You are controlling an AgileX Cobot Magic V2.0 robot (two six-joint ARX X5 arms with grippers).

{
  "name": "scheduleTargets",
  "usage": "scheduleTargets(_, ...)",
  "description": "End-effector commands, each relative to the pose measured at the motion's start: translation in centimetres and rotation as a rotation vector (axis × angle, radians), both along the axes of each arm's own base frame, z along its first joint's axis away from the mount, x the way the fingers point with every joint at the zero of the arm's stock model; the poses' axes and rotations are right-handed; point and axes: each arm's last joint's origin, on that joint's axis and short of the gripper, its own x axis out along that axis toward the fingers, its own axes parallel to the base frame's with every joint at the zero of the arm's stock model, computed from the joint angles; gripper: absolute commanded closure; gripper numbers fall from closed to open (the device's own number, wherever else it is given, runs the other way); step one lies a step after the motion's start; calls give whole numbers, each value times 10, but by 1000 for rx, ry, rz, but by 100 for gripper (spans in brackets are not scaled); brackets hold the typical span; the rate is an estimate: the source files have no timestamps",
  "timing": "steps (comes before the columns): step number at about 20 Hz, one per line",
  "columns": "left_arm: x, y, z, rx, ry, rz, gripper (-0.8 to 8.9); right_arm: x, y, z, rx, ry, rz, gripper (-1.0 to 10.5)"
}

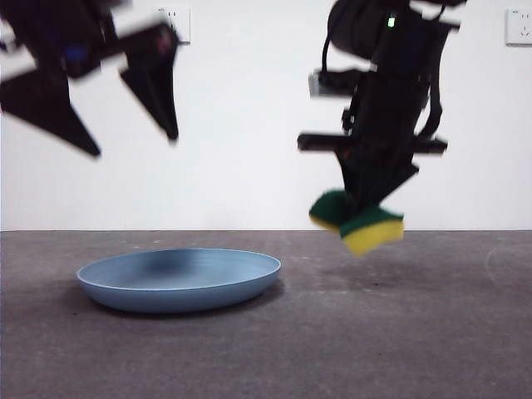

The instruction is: Pick up the plate,pick up the cloth,clean the plate with the cloth

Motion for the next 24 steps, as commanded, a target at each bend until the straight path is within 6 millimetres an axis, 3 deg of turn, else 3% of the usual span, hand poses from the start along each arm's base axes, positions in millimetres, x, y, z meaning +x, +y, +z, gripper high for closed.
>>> scheduleTargets(1, -18, 6, 19, -37, -61, -6, 279, 8, -1, -24, -3, 73, 7, 946)
scheduleTargets(4, -36, 15, 37, -74, -119, -5, 279, 14, -4, -46, -10, 148, 4, 934)
scheduleTargets(5, -40, 18, 40, -77, -125, -5, 279, 15, -4, -49, -17, 156, 1, 865)
scheduleTargets(8, -44, 20, 40, -65, -109, -3, 279, 15, -4, -50, -18, 158, 1, 431)
scheduleTargets(9, -45, 20, 39, -60, -104, -3, 279, 15, -4, -50, -20, 160, 1, 346)
scheduleTargets(10, -45, 20, 39, -59, -104, -5, 279, 15, -4, -50, -24, 164, 0, 335)
scheduleTargets(15, -45, 20, 39, -55, -106, -7, 279, 13, -5, -44, -19, 155, 0, 349)
scheduleTargets(19, -44, 21, 39, -34, -118, 10, 285, -2, -12, -4, 13, 99, 1, 360)
scheduleTargets(20, -44, 21, 39, -22, -124, 21, 354, -8, -16, 9, 23, 82, 0, 489)
scheduleTargets(22, -43, 22, 39, 10, -142, 41, 637, -21, -23, 32, 38, 53, 1, 903)
scheduleTargets(23, -43, 23, 39, 35, -155, 46, 789, -28, -26, 44, 49, 29, 4, 949)
scheduleTargets(24, -43, 23, 39, 49, -163, 52, 825, -32, -29, 53, 63, 7, 6, 956)
